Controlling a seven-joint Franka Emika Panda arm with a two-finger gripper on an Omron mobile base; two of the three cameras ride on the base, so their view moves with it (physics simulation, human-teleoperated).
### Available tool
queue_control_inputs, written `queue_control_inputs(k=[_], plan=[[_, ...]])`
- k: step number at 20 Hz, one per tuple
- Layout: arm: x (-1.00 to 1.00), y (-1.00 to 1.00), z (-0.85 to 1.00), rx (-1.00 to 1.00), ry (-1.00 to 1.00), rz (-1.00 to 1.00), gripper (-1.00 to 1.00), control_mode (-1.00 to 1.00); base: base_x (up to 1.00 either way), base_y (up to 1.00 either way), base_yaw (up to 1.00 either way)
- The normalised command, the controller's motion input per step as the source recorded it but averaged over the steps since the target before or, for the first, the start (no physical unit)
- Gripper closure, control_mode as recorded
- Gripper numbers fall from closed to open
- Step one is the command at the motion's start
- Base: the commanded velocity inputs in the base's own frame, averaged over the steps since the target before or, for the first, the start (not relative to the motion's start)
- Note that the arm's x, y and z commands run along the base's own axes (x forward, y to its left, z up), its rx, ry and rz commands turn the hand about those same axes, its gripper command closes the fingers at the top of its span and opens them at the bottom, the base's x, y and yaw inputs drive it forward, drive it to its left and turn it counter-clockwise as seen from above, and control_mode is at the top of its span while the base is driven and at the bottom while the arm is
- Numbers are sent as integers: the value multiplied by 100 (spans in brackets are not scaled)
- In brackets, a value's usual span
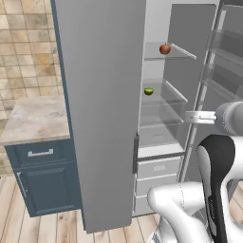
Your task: Retrieve the apple and kiwi from the fridge and place them into the bowl on the dining table.
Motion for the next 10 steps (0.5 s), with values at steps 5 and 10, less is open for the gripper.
queue_control_inputs(k=[5,10], plan=[[0,0,0,0,0,0,-100,100,60,-28,0],[0,0,0,0,0,0,-100,100,63,-43,0]])
